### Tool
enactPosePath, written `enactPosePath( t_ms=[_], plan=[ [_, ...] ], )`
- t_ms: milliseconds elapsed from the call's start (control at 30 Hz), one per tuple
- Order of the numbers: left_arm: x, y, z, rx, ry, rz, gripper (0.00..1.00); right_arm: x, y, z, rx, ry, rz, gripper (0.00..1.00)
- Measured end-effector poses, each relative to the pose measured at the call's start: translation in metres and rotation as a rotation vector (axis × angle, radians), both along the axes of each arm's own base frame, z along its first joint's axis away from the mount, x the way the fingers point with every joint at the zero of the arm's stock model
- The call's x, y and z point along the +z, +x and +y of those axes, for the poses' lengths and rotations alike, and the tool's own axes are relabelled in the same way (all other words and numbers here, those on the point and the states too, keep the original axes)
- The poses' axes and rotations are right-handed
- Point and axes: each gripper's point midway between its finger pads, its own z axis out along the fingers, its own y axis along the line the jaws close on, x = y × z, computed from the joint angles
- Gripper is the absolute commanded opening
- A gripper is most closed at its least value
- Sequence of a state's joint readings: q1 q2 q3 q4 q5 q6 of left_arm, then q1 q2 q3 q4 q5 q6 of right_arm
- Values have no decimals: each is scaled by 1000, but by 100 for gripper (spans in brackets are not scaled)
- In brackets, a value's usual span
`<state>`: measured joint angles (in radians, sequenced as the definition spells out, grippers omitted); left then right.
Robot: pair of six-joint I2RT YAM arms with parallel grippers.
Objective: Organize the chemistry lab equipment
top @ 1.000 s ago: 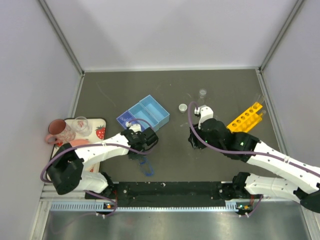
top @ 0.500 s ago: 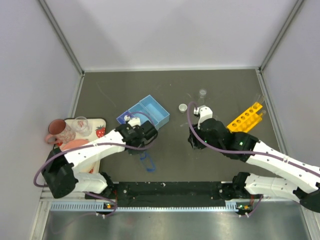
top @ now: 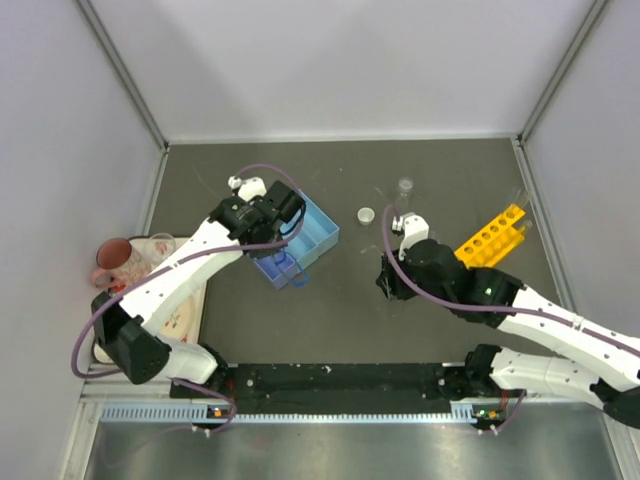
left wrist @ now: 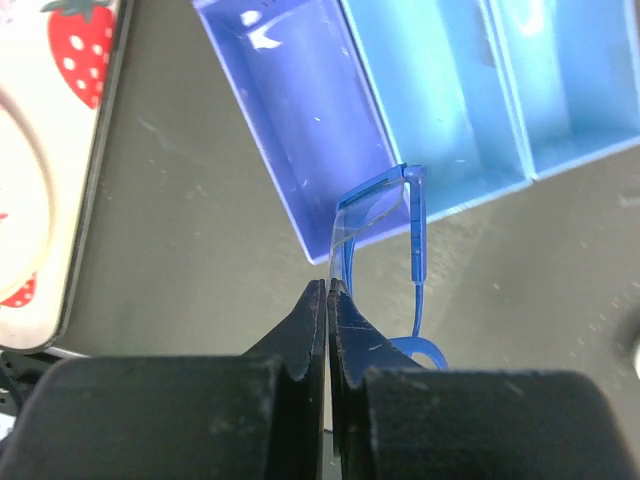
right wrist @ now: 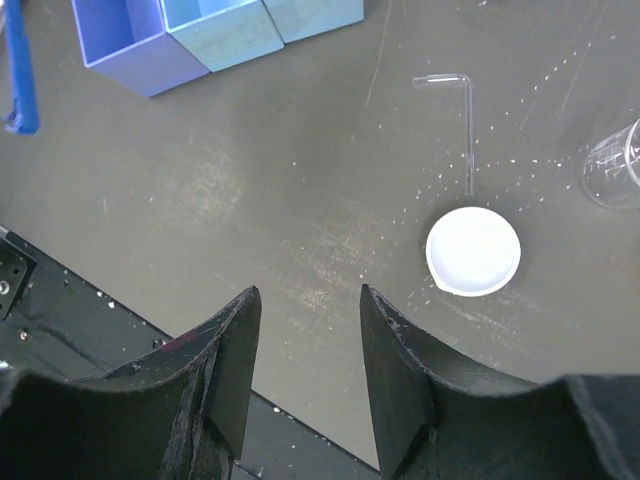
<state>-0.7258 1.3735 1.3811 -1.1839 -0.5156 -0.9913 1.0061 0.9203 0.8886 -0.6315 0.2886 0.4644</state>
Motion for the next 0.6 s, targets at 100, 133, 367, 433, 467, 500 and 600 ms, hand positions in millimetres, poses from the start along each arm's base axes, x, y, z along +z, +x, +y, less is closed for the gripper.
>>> enactPosePath(
  t_ms=[100,133,367,433,467,500,600],
  plan=[
    [-10,11,17,32,50,38,0,6,-1,-1,1,22,-11,44],
    [-13,13,22,38,64,48,0,8,-2,-2,2,29,-14,44],
    [-17,30,46,50,105,66,0,8,-4,-3,4,36,-16,44],
    [-20,36,50,50,111,70,0,4,-5,-4,6,31,-10,43],
    [-23,39,52,52,114,75,0,2,-5,-4,7,29,-7,43],
    [-26,41,53,52,117,82,0,1,-5,-5,6,25,-3,43],
    [-40,49,58,53,129,111,0,-2,-7,-5,8,24,5,43]
  ],
)
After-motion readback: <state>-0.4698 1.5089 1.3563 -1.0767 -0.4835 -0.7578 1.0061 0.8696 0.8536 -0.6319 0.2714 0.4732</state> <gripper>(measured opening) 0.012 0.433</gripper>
